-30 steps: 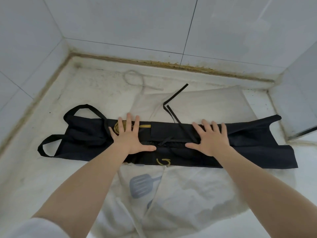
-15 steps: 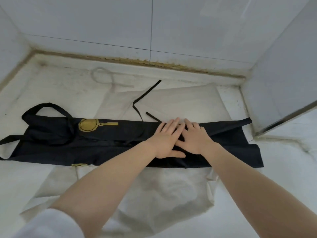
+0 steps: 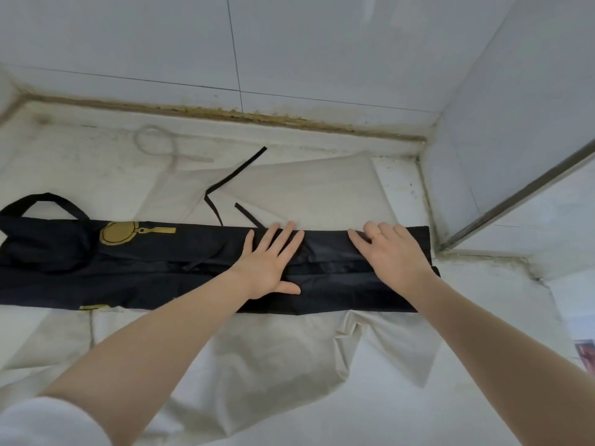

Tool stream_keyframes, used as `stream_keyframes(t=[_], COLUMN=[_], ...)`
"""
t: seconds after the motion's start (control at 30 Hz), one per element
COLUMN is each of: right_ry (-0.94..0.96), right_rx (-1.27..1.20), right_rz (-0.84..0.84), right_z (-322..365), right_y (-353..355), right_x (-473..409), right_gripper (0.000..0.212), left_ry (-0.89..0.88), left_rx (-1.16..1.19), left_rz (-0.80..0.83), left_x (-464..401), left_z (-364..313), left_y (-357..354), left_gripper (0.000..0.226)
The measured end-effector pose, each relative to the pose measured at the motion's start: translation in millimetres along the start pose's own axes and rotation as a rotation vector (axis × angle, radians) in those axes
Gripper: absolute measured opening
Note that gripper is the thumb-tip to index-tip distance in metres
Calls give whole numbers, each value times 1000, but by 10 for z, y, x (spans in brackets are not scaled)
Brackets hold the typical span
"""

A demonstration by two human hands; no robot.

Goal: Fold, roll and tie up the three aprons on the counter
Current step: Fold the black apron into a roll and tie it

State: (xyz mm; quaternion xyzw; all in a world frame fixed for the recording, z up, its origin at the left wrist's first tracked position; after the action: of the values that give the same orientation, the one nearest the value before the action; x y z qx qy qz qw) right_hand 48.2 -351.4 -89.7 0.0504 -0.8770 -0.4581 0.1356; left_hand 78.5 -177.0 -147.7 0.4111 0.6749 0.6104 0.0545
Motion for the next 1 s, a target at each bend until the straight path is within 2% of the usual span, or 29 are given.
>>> stream_keyframes(t=[0.1,0.2,0.3,0.4,0.47,0.57,0.6,0.67,0.73,0.8,0.9,1.0], right_ry=[94,-2,-118,-3,62,-52,-94,-132,-133,-142,-181,-174], right_rx=[3,-213,-373,-547,-527,-526,-559,-580,-627,-761,-855,-902], right_rz=[120,309,244,151,160,147,151,177,262,383,401,428], right_z=[92,81,246,757,1032,997,952,918,986,1114,1219,1246], right_y=[-162,-250,-19,277,336,364,385,423,444,421,424,477], right_x=[160,195,83,-51,-126,-221,-257,-346,-439,-503,-615,-731], right_gripper=[62,64,63,63,62,52,50,49,54,56,46,38], left_ry=[-33,-27,-13,-41,-107,-205,-187,-41,182,286,251,245], left_rx=[-123,-124,-28,132,268,118,75,79,104,168,342,548], left_rz=[-35,-15,6,-5,-85,-341,-414,-453,-409,-389,-413,-475], left_x=[48,74,73,80,153,357,438,545,627,707,806,887], left_z=[-51,-60,-45,-66,-36,101,197,485,842,1047,1157,1271], left_y=[-14,-45,-92,-74,46,303,368,422,405,390,344,344], left_gripper=[91,83,80,81,73,53,51,48,51,64,85,94])
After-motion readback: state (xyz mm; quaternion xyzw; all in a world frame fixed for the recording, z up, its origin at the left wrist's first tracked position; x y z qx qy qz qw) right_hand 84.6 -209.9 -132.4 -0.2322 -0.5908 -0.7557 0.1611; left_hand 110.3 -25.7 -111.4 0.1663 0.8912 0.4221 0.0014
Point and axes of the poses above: each hand's wrist, its own x-axis away from the middle knuckle, its own y-axis out of the back of the hand, z = x × y, the point moved 8 cm from there along -x, towards the middle knuckle, and after that the axes turned 10 degrees about x, right-handed, at the moved point
